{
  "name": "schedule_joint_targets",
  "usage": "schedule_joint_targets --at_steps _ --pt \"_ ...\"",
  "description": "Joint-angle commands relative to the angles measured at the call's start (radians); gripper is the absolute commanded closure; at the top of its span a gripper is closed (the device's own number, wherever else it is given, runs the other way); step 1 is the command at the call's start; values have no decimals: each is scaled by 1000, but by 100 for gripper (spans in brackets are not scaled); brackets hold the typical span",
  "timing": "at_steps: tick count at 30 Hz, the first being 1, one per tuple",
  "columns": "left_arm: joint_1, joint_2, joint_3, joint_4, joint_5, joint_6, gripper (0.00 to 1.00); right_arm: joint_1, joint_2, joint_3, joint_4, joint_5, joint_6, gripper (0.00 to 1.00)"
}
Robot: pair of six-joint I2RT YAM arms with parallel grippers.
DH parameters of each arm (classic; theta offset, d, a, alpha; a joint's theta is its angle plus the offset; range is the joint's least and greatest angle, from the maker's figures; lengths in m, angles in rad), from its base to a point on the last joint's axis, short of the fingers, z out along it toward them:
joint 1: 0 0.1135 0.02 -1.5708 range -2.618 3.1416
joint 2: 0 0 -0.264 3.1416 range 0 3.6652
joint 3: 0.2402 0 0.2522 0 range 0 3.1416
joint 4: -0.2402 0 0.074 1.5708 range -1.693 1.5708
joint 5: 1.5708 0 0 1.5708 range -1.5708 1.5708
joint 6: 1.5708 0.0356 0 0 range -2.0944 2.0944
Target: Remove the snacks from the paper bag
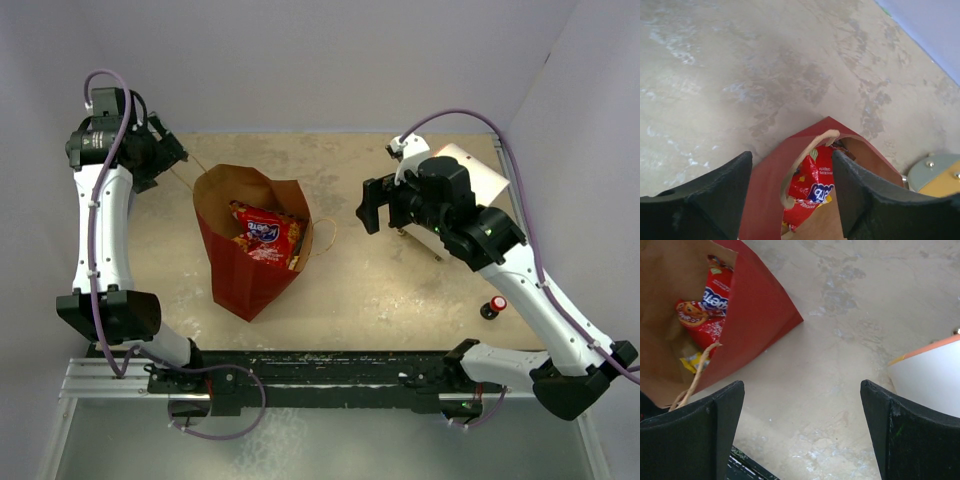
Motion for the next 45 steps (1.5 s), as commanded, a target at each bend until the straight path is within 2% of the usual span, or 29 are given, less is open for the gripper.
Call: schedule_joint_targets --at_steps 1,2,9,10,14,15,18,22,25,32,36,39,45 --pt "25 7 -34 185 172 60 41 1 -33 79 1 -36 -10 0" --pt "25 14 -44 185 183 66 46 1 -32 94 -11 -27 -4 0" --pt "25 -45 -195 318 222 118 63 1 -20 216 -114 92 -4 0" --pt "24 -41 -194 316 219 133 68 1 -14 239 -127 105 -4 0" --pt "25 -32 -155 289 169 162 98 1 25 336 -193 87 70 0" --pt "25 -36 -140 284 170 159 100 0 39 359 -214 67 106 0" --pt "25 -69 -113 284 181 151 100 1 80 396 -261 -22 207 0" --pt "20 -134 -116 275 184 188 100 0 101 364 -272 -119 320 0" --pt "-42 -159 -84 283 170 259 100 1 100 323 -261 -173 380 0" --pt "-160 -155 92 232 -9 380 100 1 55 157 -129 -315 499 0" --pt "-208 -161 84 231 -52 420 100 1 62 116 -112 -344 515 0" --pt "-222 -187 20 241 0 426 100 1 76 111 -116 -345 504 0" --pt "-234 -289 -154 280 204 375 100 2 105 107 -90 -364 414 0"
